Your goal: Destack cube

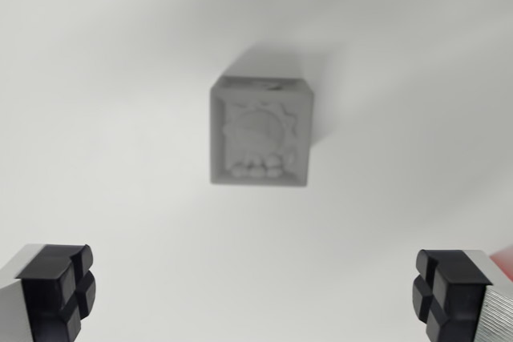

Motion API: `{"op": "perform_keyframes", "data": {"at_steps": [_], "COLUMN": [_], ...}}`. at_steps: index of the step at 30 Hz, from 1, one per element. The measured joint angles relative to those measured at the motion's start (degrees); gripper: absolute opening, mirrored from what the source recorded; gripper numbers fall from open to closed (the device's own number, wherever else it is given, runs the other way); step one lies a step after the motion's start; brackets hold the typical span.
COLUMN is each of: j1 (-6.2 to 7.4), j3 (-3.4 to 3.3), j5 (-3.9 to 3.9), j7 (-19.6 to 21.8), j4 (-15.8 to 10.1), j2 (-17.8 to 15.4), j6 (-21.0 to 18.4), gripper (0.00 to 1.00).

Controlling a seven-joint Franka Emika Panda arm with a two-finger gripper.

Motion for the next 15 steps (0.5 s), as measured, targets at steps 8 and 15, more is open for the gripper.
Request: {"op": "perform_keyframes", "data": {"at_steps": [8,15], "j1": [0.00,0.00], "j3": [0.01,0.01], "j5": [0.14,0.21], "j7": [-0.1,-0.1], "j4": [0.8,1.8], "j2": [-2.8,-5.2], "j6": [-3.5,-7.0], "gripper": [1.00,1.00]}}
